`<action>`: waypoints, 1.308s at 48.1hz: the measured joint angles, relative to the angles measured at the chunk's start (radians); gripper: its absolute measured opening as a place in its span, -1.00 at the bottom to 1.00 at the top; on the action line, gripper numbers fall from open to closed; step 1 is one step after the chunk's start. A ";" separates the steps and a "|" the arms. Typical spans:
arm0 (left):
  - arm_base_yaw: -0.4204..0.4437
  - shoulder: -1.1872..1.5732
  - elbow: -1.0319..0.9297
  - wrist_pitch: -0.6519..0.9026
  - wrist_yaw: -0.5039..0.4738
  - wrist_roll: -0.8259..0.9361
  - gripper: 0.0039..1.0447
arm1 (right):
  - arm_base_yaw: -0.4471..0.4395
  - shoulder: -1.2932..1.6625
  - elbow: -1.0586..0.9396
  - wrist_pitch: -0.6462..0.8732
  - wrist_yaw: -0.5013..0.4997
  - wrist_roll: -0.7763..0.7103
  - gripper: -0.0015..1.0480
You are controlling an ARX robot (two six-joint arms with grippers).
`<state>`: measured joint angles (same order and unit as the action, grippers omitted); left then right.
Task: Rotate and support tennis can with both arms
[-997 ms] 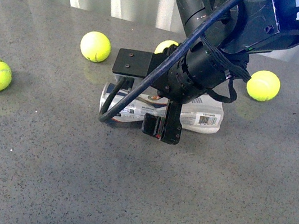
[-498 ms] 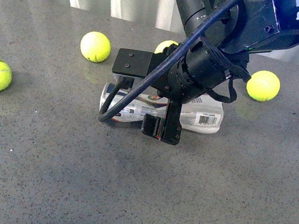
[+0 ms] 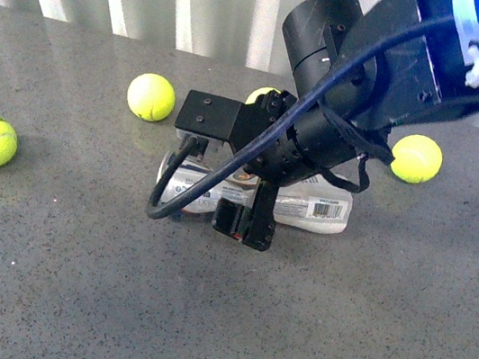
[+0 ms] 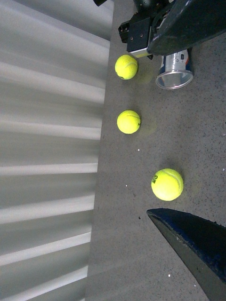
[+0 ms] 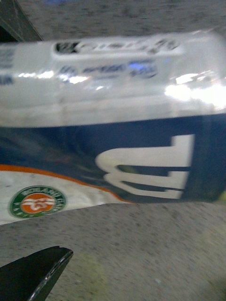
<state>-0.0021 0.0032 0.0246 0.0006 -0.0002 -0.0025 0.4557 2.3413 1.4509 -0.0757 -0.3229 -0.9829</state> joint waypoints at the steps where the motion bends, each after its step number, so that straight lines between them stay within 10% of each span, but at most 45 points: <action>1: 0.000 0.000 0.000 0.000 0.000 0.000 0.87 | 0.000 0.000 -0.008 0.032 -0.011 0.018 0.86; 25: 0.000 0.000 0.000 0.000 0.000 0.000 0.87 | 0.001 -0.258 -0.198 0.071 -0.072 0.139 0.86; 34: 0.000 0.000 0.000 0.000 0.000 0.000 0.87 | -0.035 -0.385 -0.344 0.469 0.251 0.422 0.86; 41: 0.000 0.000 0.000 0.000 0.000 0.000 0.87 | -0.058 -0.409 -0.348 0.506 0.298 0.526 0.85; 47: 0.000 0.000 0.000 0.000 -0.002 0.000 0.87 | -0.060 -0.407 -0.590 1.028 0.657 0.809 0.41; 63: 0.000 -0.001 0.000 0.000 0.000 0.000 0.87 | -0.240 -0.798 -1.106 1.251 0.528 0.964 -0.94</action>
<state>-0.0021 0.0025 0.0246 0.0006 -0.0002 -0.0025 0.2161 1.5429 0.3450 1.1755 0.2050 -0.0189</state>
